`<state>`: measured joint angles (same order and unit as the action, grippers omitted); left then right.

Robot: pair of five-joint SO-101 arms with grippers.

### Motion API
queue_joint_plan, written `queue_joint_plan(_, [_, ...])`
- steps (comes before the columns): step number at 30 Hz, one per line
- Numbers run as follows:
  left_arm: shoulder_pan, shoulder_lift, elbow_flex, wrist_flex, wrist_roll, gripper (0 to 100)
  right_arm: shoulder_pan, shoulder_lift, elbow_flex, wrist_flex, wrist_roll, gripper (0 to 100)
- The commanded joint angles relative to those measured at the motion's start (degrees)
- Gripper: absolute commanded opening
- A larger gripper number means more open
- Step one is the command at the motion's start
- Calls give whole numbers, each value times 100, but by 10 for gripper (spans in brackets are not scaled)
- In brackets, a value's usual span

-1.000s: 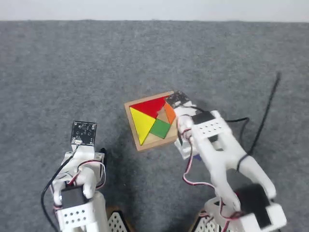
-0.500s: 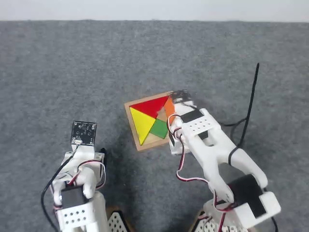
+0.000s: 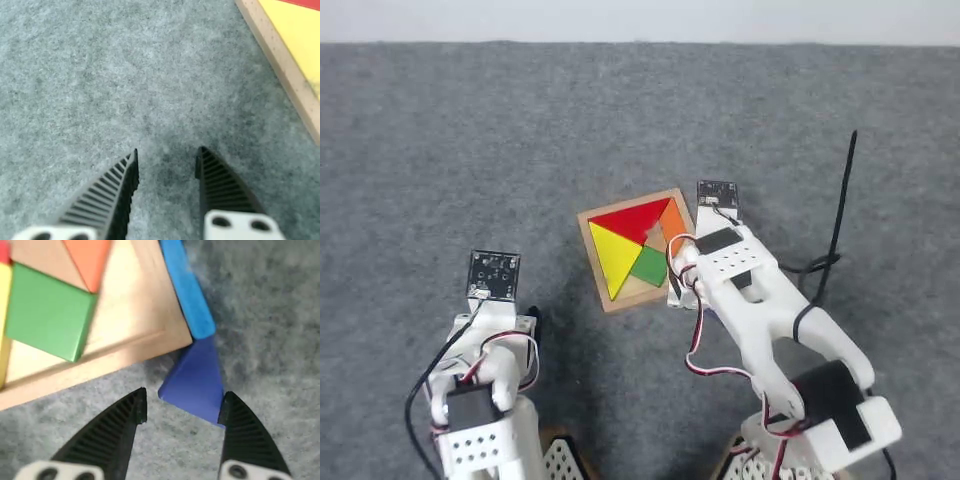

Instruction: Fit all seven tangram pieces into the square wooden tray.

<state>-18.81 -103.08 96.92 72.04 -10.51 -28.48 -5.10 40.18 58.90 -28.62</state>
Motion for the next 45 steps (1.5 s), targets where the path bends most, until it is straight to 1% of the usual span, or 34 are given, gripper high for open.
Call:
queue_joint_plan(1, [0,-105,-48,35,44,190,13,-22,-35,-189,-35,231])
queue_joint_plan(4, [0,-105,-48,35,44,190,163,-22,-26,-189,149,231])
queue_joint_plan(9, [0,-105,-48,35,44,190,655,48,0,-127,334,230])
queue_joint_plan(13, [0,-105,-48,35,44,190,716,541,-53,22,554,225])
queue_joint_plan(16, [0,-105,-48,35,44,190,743,831,-229,40,580,162])
queue_joint_plan(18, [0,-105,-48,35,44,190,752,857,-369,163,747,126])
queue_joint_plan(22, [0,-105,-48,35,44,190,752,857,-527,356,1055,93])
queue_joint_plan(25, [0,-105,-48,35,44,190,752,822,-554,356,1512,73])
queue_joint_plan(29, [0,-105,-48,35,44,190,752,171,-580,470,2022,40])
queue_joint_plan(34, [0,-105,-48,35,44,190,716,-1121,-580,1015,2637,41])
queue_joint_plan(36, [0,-105,-48,35,44,190,716,-1473,-563,1323,3138,42])
queue_joint_plan(38, [0,-105,-48,35,44,190,708,-1604,-484,1596,3692,58])
queue_joint_plan(39, [0,-105,-48,35,44,190,690,-1604,-387,1631,3780,82])
queue_joint_plan(43, [0,-105,-48,35,44,190,163,-1534,316,1200,2971,219])
queue_joint_plan(45, [0,-105,-48,35,44,190,-57,-1464,624,857,2866,288])
